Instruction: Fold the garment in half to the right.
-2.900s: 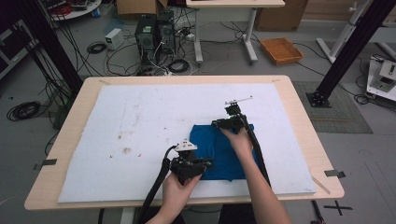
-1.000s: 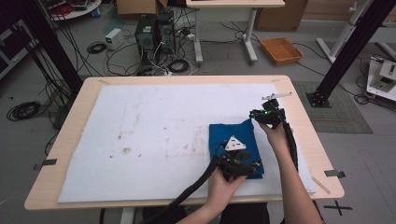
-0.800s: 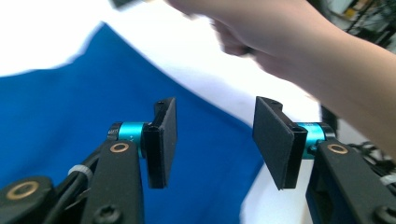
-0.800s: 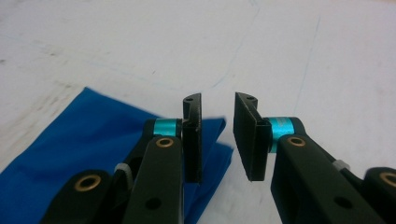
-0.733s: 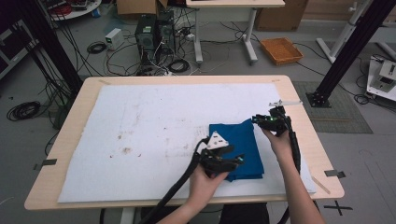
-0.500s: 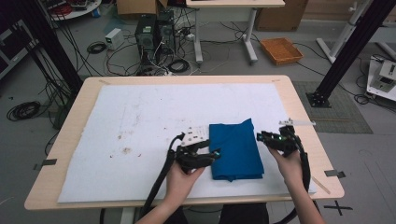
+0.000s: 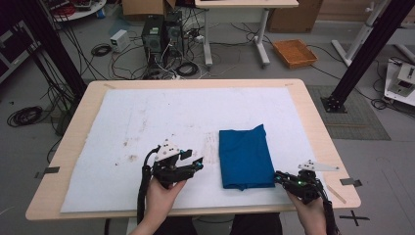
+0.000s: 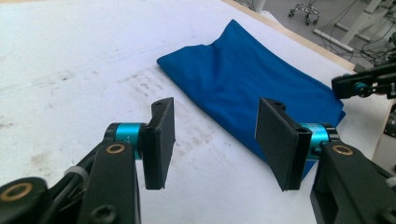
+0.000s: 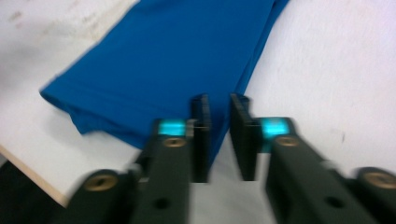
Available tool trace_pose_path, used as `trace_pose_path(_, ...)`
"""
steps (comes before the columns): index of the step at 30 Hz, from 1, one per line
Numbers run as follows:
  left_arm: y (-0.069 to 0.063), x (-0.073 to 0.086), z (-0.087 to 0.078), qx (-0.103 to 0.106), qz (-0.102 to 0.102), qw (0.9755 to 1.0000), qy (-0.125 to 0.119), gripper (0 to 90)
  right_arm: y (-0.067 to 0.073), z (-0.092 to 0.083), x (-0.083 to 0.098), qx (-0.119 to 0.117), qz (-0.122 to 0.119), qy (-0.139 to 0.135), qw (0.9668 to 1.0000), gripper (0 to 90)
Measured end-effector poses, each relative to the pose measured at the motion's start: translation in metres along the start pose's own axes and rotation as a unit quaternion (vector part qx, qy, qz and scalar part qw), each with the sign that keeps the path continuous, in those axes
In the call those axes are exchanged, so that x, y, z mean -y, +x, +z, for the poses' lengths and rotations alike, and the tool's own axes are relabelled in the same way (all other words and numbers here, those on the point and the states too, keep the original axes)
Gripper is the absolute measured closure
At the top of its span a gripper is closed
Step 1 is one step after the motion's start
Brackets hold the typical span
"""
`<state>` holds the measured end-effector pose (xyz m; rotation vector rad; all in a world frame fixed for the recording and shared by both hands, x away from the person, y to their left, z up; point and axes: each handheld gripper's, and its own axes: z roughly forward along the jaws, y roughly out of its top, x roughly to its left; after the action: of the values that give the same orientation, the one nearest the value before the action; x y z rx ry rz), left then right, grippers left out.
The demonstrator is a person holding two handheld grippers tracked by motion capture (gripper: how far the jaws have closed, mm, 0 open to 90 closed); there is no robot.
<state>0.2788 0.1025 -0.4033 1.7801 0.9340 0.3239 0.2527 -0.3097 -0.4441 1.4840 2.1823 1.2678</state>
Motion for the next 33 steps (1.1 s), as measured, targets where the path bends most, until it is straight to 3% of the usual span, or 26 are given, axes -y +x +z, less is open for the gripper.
trace_pose_path(5, 0.004, 0.003, -0.002, -0.001, -0.004, 1.0000, 0.000, 47.6, 0.004, -0.007, 0.007, 0.023, -0.015, -0.001, 0.9996, 90.0)
trace_pose_path(8, 0.006, 0.004, -0.003, -0.001, -0.005, 1.0000, 0.001, 47.7, 0.003, -0.011, 0.010, 0.021, -0.009, -0.002, 0.9997, 90.0)
trace_pose_path(13, 0.006, 0.005, -0.005, -0.002, -0.007, 1.0000, -0.003, 47.7, 0.003, -0.012, 0.005, 0.016, 0.014, -0.033, 0.9992, 70.5)
trace_pose_path(18, 0.007, 0.006, -0.008, -0.004, -0.009, 0.9999, -0.004, 47.6, 0.007, -0.002, 0.005, 0.009, 0.017, -0.017, 0.9997, 70.6)
trace_pose_path(21, 0.008, 0.006, -0.008, -0.005, -0.009, 0.9999, -0.003, 47.7, 0.007, 0.002, 0.007, 0.008, 0.008, -0.002, 0.9999, 85.1)
trace_pose_path(23, 0.008, 0.007, -0.009, -0.005, -0.009, 0.9999, -0.003, 47.7, 0.008, 0.001, 0.008, 0.008, 0.000, -0.001, 1.0000, 88.2)
trace_pose_path(30, 0.006, 0.007, -0.007, -0.004, -0.006, 1.0000, 0.000, 47.7, 0.005, -0.009, 0.015, 0.015, 0.005, 0.004, 0.9999, 88.7)
trace_pose_path(33, 0.006, 0.007, -0.005, -0.003, -0.005, 1.0000, 0.002, 47.7, 0.002, -0.011, 0.014, 0.017, 0.006, 0.001, 0.9998, 82.1)
